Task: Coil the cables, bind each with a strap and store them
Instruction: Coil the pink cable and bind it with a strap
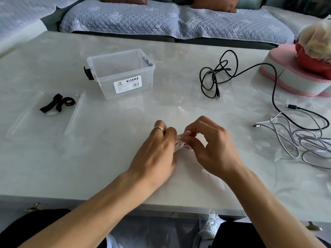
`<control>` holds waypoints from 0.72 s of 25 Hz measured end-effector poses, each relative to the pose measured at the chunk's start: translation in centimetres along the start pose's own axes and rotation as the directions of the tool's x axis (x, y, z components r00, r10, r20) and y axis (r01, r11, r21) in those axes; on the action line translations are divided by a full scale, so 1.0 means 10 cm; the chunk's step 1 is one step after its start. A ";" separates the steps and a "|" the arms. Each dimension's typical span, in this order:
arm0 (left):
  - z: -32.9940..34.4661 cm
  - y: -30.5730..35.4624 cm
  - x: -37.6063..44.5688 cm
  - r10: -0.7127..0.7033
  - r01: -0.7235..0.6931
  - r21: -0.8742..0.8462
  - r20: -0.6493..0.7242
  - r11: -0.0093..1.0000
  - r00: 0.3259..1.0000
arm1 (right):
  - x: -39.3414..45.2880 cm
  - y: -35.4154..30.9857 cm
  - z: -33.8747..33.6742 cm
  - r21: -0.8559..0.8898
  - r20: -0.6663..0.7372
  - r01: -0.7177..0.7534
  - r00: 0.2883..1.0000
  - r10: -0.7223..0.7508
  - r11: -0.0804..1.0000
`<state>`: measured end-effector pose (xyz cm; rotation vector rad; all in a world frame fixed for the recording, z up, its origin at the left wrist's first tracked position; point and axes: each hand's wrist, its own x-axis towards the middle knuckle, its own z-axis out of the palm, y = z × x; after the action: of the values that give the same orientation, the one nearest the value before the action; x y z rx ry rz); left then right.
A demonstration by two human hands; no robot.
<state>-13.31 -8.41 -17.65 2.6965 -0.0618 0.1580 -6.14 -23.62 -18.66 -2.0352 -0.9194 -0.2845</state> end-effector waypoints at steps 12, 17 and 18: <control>-0.10 -0.17 -0.08 -0.130 0.070 -0.520 -0.078 0.851 0.988 | -0.03 0.02 0.07 -0.012 -0.008 0.051 0.999 -0.051 0.999; -0.29 -0.29 0.06 -0.232 0.328 -0.660 0.232 0.676 0.945 | -0.05 0.04 0.10 -0.103 -0.006 0.158 0.987 -0.159 0.982; -0.30 -0.30 0.08 -0.235 0.357 -0.664 0.270 0.657 0.934 | -0.06 0.05 0.10 -0.119 -0.004 0.176 0.984 -0.177 0.977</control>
<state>-12.58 -4.45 -16.13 1.8921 0.2326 -0.1647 -6.35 -23.28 -19.88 -2.0584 -1.0996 -0.4595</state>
